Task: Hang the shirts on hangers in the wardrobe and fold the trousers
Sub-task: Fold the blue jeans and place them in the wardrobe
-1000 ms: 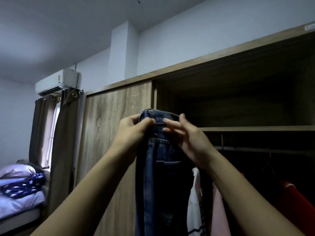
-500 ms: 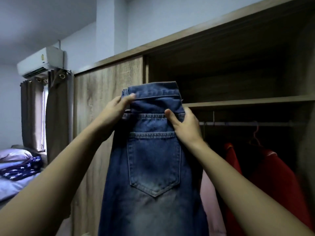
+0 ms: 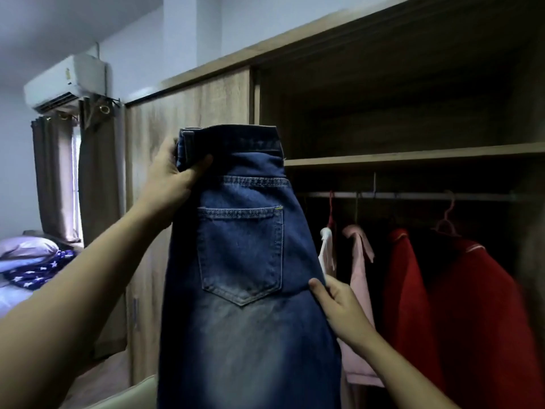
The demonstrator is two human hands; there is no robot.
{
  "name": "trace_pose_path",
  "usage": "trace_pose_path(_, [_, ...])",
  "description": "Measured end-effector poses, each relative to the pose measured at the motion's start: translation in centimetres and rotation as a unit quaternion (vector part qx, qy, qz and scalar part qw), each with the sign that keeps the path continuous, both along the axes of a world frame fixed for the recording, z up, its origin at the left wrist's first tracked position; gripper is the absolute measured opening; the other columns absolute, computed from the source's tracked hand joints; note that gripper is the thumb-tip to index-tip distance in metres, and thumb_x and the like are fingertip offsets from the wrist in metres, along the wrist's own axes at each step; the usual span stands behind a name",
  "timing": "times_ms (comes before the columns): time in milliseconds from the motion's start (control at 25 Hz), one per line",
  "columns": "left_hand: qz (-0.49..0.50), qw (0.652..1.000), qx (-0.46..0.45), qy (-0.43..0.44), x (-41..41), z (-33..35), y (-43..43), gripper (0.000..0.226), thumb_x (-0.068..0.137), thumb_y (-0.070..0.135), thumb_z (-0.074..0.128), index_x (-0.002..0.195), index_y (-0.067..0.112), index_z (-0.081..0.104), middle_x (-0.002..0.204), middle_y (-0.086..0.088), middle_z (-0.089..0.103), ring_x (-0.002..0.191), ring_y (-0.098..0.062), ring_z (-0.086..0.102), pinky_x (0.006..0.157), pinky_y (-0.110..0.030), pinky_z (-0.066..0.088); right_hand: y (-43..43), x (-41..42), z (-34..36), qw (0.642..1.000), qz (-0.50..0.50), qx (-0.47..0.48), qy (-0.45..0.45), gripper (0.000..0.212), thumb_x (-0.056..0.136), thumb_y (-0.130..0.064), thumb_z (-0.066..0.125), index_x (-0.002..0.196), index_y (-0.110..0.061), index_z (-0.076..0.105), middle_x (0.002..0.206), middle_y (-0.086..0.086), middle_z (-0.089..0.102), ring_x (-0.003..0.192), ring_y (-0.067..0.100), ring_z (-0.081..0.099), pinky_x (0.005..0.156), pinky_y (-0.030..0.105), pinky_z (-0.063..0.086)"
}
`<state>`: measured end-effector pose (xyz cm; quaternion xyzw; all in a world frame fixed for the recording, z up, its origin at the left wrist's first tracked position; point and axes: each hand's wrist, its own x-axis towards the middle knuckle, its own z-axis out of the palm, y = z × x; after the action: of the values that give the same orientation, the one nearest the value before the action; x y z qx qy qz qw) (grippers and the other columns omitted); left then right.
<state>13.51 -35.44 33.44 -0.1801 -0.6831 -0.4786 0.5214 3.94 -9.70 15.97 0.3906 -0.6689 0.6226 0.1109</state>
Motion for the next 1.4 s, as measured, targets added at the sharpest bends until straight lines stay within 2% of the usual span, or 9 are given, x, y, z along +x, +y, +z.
trace_pose_path(280, [0.004,1.0,-0.003,0.011,-0.5,-1.7,-1.2,0.024,0.084,0.019,0.064,0.103,0.029,0.053,0.101,0.001,0.061,0.089,-0.007,0.057,0.081,-0.023,0.049,-2.3,2.0,-1.7,1.0,0.001,-0.009,0.018,0.016,0.082,-0.035,0.065,0.091,-0.022,0.067,0.094,-0.019,0.073,0.088,-0.001,0.068,0.076,0.016,0.051])
trace_pose_path(400, [0.066,0.995,-0.04,-0.064,-1.0,-1.8,-2.9,0.032,0.088,0.018,0.063,0.118,0.02,0.049,0.106,0.003,0.061,0.089,-0.001,0.058,0.077,-0.011,0.048,-2.8,1.8,-0.9,0.998,0.03,-0.051,-0.02,0.018,0.078,-0.03,0.065,0.09,-0.016,0.068,0.091,-0.009,0.075,0.086,0.007,0.07,0.074,0.021,0.053])
trace_pose_path(520, [0.031,0.98,0.088,-0.177,-1.2,-2.4,-4.9,0.035,0.089,0.021,0.061,0.118,0.004,0.053,0.095,-0.005,0.07,0.071,-0.004,0.066,0.059,-0.013,0.052,-3.6,2.3,0.6,0.998,0.047,-0.04,-0.008,0.004,0.084,-0.022,0.065,0.086,-0.019,0.068,0.085,-0.012,0.075,0.082,0.002,0.069,0.07,0.018,0.053])
trace_pose_path(680, [-0.291,0.873,0.335,-0.202,0.3,-8.4,-5.3,0.063,0.076,0.063,0.047,0.106,0.012,0.068,0.094,-0.008,0.074,0.082,-0.021,0.072,0.062,-0.03,0.058,-4.3,1.2,2.4,0.996,0.039,-0.083,-0.022,0.015,0.086,-0.028,0.064,0.093,-0.015,0.069,0.092,0.0,0.075,0.09,0.012,0.07,0.079,0.028,0.056])
trace_pose_path(800, [-0.251,0.828,0.384,-0.323,0.4,-17.8,-3.2,0.073,0.073,0.077,0.044,0.078,0.013,0.078,0.082,-0.01,0.072,0.072,-0.022,0.068,0.057,-0.026,0.055,-4.4,-1.0,2.0,0.99,-0.014,-0.115,-0.08,0.017,0.088,-0.03,0.062,0.087,-0.014,0.069,0.088,0.006,0.075,0.089,0.021,0.07,0.08,0.037,0.054])
trace_pose_path(880, [-0.247,0.794,0.381,-0.405,0.3,-21.5,-1.6,0.069,0.075,0.075,0.047,0.083,0.012,0.074,0.083,-0.014,0.068,0.074,-0.027,0.061,0.062,-0.034,0.046,-4.0,-2.0,1.1,0.989,-0.02,-0.074,-0.123,0.019,0.088,-0.031,0.062,0.083,-0.014,0.069,0.084,0.007,0.074,0.088,0.025,0.069,0.079,0.039,0.053])
trace_pose_path(1080, [-0.129,0.868,0.306,-0.369,0.2,-19.8,0.0,0.034,0.091,0.023,0.055,0.097,-0.007,0.069,0.092,-0.019,0.073,0.078,-0.021,0.07,0.069,-0.027,0.052,-0.2,-1.6,-2.1,0.969,0.073,0.012,-0.234,0.013,0.086,-0.013,0.063,0.098,-0.007,0.068,0.091,0.009,0.075,0.086,0.021,0.071,0.068,0.025,0.054])
trace_pose_path(1240, [-0.157,0.905,0.215,-0.33,1.2,-17.9,1.2,0.022,0.084,0.018,0.06,0.083,0.001,0.073,0.082,-0.017,0.072,0.069,-0.018,0.069,0.056,-0.02,0.053,1.3,-1.7,-3.8,0.98,-0.024,-0.04,-0.193,0.01,0.084,-0.017,0.067,0.088,-0.009,0.07,0.081,0.009,0.075,0.08,0.022,0.071,0.062,0.024,0.052])
trace_pose_path(1400, [-0.102,0.938,0.199,-0.267,1.8,-16.0,1.9,0.026,0.08,0.033,0.068,0.077,0.008,0.072,0.075,-0.007,0.07,0.067,-0.015,0.063,0.055,-0.021,0.048,2.1,-1.1,-1.6,0.984,0.025,-0.075,-0.158,0.025,0.076,-0.025,0.066,0.094,-0.009,0.07,0.088,0.006,0.076,0.084,0.016,0.071,0.065,0.019,0.053])
